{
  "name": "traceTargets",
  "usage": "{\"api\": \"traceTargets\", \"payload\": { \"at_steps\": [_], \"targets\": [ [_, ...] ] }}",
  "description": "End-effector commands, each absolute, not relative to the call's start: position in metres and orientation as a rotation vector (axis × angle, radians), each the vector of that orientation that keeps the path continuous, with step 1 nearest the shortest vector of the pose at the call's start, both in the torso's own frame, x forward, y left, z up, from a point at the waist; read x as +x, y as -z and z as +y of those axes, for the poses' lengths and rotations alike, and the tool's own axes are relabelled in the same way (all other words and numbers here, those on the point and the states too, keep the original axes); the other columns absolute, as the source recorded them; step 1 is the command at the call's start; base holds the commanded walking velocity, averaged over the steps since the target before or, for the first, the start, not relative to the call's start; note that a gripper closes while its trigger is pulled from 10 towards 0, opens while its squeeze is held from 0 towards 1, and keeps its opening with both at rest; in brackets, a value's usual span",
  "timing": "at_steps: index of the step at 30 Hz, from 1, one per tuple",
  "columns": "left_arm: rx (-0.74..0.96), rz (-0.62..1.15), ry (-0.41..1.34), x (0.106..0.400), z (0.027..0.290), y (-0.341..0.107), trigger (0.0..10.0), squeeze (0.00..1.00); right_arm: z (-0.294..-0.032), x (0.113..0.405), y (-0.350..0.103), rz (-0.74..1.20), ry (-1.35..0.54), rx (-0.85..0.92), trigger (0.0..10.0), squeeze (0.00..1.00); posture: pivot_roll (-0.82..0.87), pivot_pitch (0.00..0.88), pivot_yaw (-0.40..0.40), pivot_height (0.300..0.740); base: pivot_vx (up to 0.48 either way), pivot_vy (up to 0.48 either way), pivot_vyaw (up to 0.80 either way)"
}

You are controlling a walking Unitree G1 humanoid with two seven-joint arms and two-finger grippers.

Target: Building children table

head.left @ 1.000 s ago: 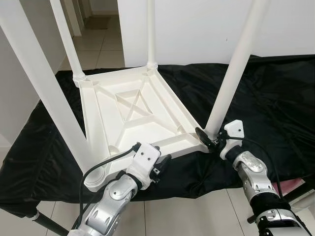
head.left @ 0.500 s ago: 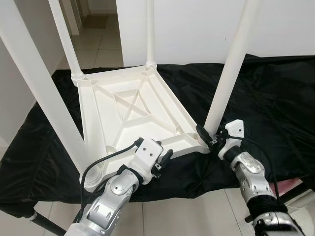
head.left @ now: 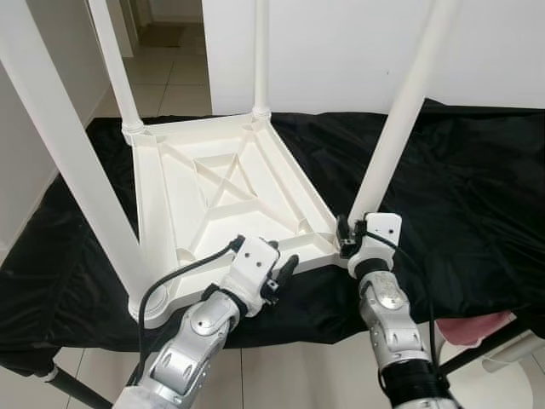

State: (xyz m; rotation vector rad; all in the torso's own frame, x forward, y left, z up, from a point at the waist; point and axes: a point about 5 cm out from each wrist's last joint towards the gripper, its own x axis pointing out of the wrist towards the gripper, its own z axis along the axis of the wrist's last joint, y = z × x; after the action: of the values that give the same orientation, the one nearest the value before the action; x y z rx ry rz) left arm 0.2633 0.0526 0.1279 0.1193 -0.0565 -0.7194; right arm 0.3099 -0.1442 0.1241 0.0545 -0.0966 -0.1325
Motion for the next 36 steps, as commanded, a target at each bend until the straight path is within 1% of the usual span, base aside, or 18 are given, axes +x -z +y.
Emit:
{"api": "traceTargets", "payload": {
  "at_steps": [1,3,6,9,10,11,21,25,26,27,33,36],
  "targets": [
    [0.127,-0.061,0.761,0.264,0.052,-0.127,10.0,0.0,-0.135,0.299,-0.109,-0.017,0.217,0.097,10.0,0.0,-0.01,0.0,-0.011,0.74,0.0,0.0,0.0],
    [0.128,-0.062,0.76,0.264,0.052,-0.127,10.0,0.0,-0.131,0.298,-0.111,-0.03,0.215,0.109,10.0,0.0,-0.01,0.0,-0.011,0.74,0.0,0.0,0.0],
    [0.116,-0.068,0.771,0.263,0.047,-0.128,10.0,0.0,-0.124,0.301,-0.125,-0.103,0.133,0.114,10.0,0.0,-0.01,0.0,-0.011,0.74,0.0,0.0,0.0],
    [0.118,-0.074,0.78,0.262,0.044,-0.129,10.0,0.0,-0.12,0.3,-0.129,-0.12,0.095,0.113,10.0,0.0,-0.01,0.0,-0.011,0.74,0.0,0.0,0.0],
    [0.121,-0.075,0.782,0.262,0.043,-0.129,10.0,0.0,-0.119,0.3,-0.13,-0.121,0.072,0.124,10.0,0.08,-0.01,0.0,-0.013,0.74,0.0,0.0,0.0],
    [0.124,-0.079,0.782,0.264,0.042,-0.129,10.0,0.0,-0.118,0.299,-0.131,-0.126,0.068,0.133,10.0,1.0,-0.01,0.0,-0.016,0.74,0.0,0.0,0.0],
    [0.144,-0.113,0.787,0.271,0.038,-0.137,10.0,0.0,-0.123,0.301,-0.141,-0.169,0.041,0.146,10.0,1.0,0.0,0.0,-0.014,0.74,0.0,0.0,0.0],
    [0.161,-0.114,0.798,0.27,0.038,-0.135,10.0,0.0,-0.135,0.304,-0.144,-0.198,-0.032,0.137,10.0,1.0,-0.01,0.0,-0.011,0.74,0.0,0.0,0.0],
    [0.161,-0.114,0.801,0.27,0.038,-0.135,10.0,0.0,-0.137,0.305,-0.145,-0.203,-0.067,0.127,10.0,0.7,-0.01,0.0,-0.011,0.74,0.0,0.0,0.0],
    [0.161,-0.115,0.803,0.27,0.037,-0.135,10.0,0.0,-0.14,0.306,-0.145,-0.205,-0.103,0.112,10.0,0.0,-0.01,0.0,-0.008,0.74,0.0,0.0,0.0],
    [0.154,-0.12,0.8,0.27,0.036,-0.137,10.0,0.0,-0.153,0.309,-0.142,-0.19,-0.199,0.054,10.0,0.0,-0.01,0.0,-0.012,0.74,0.0,0.0,0.0],
    [0.149,-0.115,0.797,0.27,0.038,-0.136,10.0,0.0,-0.167,0.311,-0.136,-0.148,-0.368,-0.048,10.0,0.0,-0.01,0.0,-0.014,0.74,0.0,0.0,0.0]
  ]
}}
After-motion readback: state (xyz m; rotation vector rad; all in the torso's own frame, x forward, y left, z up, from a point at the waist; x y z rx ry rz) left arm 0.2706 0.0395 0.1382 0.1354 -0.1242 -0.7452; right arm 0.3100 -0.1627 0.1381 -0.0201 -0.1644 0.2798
